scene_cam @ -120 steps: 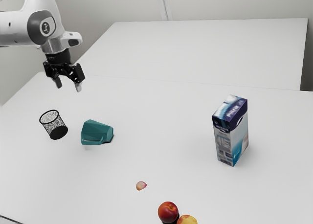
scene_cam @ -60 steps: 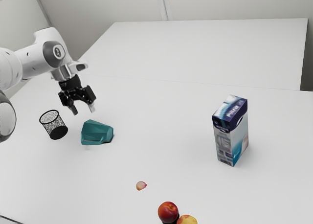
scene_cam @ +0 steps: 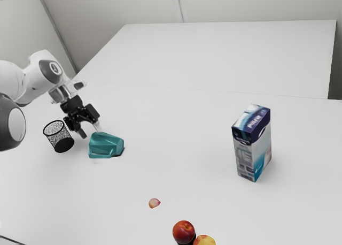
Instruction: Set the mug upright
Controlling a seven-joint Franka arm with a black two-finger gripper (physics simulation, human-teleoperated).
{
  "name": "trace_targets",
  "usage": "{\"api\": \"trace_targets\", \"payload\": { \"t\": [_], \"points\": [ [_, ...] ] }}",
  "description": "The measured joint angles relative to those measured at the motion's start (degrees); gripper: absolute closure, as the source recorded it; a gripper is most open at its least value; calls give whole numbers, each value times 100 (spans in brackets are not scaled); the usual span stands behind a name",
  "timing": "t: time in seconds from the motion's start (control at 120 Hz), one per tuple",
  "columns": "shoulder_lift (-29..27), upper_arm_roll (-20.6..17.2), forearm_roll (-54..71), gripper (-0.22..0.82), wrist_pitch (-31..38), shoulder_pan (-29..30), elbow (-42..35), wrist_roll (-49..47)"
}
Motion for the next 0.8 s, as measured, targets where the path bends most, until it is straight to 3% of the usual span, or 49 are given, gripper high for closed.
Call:
{"api": "trace_targets", "payload": {
  "t": [0.333,0.45,0.542,0.8],
  "points": [
    [299,37,-754,0,-409,166,-13,420],
    [309,63,-1007,5,-568,199,-23,512],
    [304,94,-1154,13,-656,213,-45,569],
    [301,123,-1320,50,-763,206,-107,667]
  ]
}}
